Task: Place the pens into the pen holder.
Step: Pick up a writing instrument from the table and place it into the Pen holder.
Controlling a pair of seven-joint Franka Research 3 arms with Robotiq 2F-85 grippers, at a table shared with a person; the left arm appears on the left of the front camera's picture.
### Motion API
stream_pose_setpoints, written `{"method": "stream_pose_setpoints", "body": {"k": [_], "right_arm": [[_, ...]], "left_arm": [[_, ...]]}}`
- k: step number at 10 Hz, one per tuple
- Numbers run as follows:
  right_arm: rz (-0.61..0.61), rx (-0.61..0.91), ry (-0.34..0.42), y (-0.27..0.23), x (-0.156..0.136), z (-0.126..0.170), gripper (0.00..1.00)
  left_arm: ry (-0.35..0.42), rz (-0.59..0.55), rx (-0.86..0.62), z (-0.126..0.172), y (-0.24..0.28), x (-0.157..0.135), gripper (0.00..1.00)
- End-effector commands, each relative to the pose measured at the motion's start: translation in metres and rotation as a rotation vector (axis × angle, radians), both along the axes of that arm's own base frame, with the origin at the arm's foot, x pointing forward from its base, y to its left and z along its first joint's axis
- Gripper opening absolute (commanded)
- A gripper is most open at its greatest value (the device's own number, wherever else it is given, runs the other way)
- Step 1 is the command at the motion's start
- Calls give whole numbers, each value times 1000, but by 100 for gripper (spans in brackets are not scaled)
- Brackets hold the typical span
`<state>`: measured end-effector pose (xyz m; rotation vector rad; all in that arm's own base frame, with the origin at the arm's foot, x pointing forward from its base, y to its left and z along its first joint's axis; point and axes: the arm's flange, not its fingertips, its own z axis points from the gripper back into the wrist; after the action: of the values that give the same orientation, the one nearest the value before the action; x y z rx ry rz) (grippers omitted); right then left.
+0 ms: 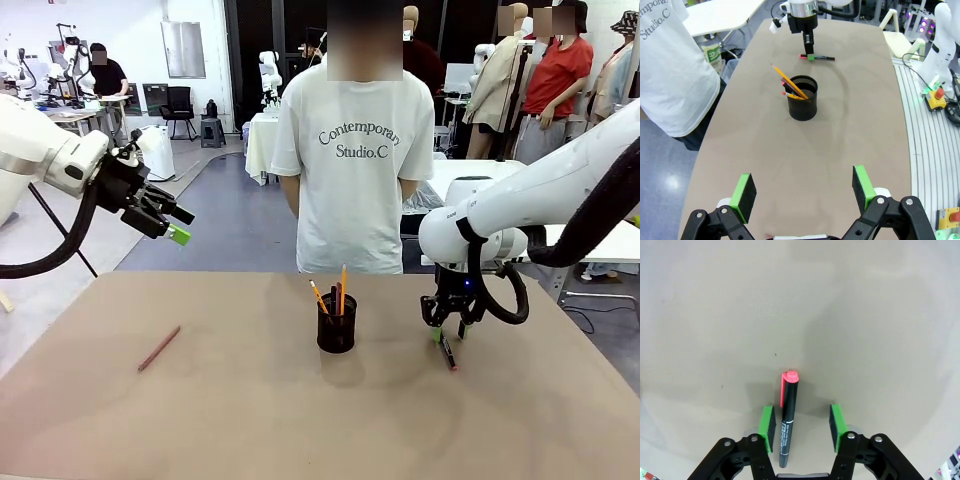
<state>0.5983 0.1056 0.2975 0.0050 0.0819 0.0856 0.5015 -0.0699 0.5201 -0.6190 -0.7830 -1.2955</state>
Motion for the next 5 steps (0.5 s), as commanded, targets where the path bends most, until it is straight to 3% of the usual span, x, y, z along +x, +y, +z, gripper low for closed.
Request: {"method": "stream_pose_setpoints", "body": {"k": [1,5], "right_arm": [[-8,-27,9,4,4,1,0],[-5,-27,2,6,4,0,0]], "left_arm": [[1,-7,11,1,1,-1,100],[1,-7,11,1,1,-1,100]]}}
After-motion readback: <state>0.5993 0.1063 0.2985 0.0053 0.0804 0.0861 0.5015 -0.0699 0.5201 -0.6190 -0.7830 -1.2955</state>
